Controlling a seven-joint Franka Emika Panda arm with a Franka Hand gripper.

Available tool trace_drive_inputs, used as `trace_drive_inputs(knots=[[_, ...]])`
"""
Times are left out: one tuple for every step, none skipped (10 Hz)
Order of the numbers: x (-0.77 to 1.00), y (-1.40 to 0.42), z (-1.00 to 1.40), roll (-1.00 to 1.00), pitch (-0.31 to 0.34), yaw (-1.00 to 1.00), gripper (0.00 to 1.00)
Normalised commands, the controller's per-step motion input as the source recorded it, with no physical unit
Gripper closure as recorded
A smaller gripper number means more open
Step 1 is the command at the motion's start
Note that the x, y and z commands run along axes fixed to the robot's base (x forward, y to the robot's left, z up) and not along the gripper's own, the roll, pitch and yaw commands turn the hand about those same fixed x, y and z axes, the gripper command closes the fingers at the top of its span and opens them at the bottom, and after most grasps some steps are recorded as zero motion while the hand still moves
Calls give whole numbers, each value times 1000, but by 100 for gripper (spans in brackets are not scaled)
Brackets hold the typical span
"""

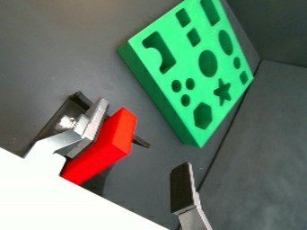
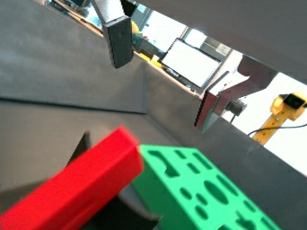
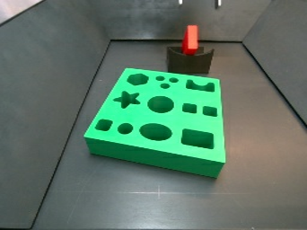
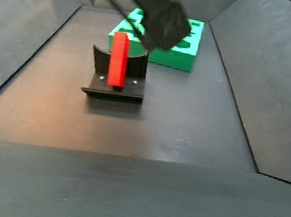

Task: Pick up the double-square object. Move up. Place the double-square object on the fixture. Regrasp the double-square object. Move to above the board. Insert the double-square object.
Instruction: Regrasp the double-square object.

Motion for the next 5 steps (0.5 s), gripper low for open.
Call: trace_drive_inputs(knots=[[-122, -805, 447, 1000, 58, 17, 0], [-102, -786, 388, 1000, 58, 17, 0], [-103, -671, 305, 1000, 53, 17, 0], [-81, -456, 109, 1000, 44, 16, 0], [-45, -276, 35, 1000, 43, 15, 0]])
